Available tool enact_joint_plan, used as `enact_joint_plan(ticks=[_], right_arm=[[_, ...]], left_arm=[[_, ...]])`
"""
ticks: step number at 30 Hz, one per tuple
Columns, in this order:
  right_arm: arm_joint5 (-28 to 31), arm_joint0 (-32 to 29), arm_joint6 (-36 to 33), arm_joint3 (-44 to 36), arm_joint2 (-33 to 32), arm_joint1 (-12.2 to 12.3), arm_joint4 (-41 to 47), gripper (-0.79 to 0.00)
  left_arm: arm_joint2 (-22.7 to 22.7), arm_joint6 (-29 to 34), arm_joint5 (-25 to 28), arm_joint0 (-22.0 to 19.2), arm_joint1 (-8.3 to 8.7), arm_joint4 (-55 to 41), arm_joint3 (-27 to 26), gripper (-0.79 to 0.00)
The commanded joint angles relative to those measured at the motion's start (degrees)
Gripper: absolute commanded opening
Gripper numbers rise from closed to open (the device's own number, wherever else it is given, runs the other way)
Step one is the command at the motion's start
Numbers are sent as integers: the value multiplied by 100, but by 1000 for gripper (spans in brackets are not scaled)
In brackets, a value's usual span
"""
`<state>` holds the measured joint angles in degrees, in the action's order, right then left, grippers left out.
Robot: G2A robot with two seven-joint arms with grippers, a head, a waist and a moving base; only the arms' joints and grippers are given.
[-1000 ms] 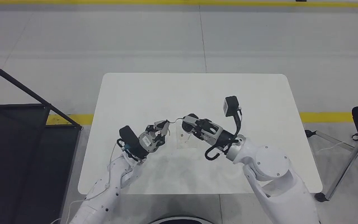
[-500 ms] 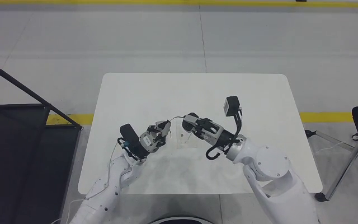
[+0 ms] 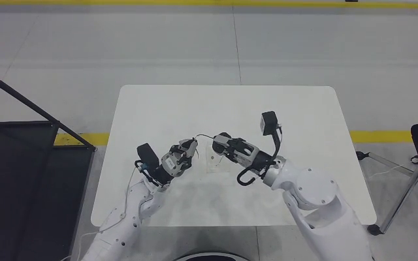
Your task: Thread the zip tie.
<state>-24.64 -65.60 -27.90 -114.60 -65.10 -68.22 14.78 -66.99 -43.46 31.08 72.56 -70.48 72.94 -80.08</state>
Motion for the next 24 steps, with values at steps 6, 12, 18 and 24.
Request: enact_joint_plan(ticks=[6, 12, 18, 24], right_arm=[[-451, 214, -128, 11, 242, 4, -475, -785], [-900, 440, -184, 43, 576, -8, -1006, -785], [-959, 479, -109, 67, 607, -37, -952, -785], [-1151, 497, -198, 36, 599, -26, -1079, -785]], left_arm=[[-135, -131, -140, 32, 2, -54, -66, -785], [-148, -346, -440, 76, 9, 408, -124, -785], [-55, -627, -874, 65, -2, 977, -72, -785], [-34, -818, -1040, 33, -19, 1037, -4, -785]])
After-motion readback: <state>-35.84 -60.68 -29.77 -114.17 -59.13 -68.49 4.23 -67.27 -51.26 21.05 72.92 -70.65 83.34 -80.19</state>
